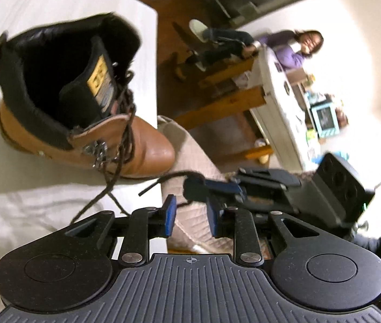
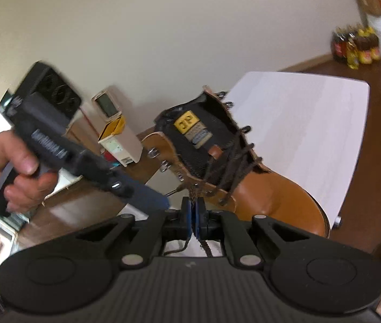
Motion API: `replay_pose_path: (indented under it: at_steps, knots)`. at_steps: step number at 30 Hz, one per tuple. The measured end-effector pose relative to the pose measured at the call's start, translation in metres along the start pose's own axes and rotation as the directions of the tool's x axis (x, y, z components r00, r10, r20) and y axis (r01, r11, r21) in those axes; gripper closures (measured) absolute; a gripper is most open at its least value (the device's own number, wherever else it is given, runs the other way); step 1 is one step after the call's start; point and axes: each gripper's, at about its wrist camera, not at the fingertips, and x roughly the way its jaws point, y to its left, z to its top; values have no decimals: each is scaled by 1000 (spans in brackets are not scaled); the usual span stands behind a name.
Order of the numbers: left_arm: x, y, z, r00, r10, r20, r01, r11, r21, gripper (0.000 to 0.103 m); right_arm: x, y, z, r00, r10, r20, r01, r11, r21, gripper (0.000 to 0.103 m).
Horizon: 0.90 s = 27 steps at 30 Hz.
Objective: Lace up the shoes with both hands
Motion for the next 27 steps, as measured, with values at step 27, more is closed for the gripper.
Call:
replay_pose_path:
  at_steps: [27]
  knots:
    - [43,71,-28,965,-254,62,254,854,-455,68,-23,48,-19,999,-9,33,21,929,-370,99]
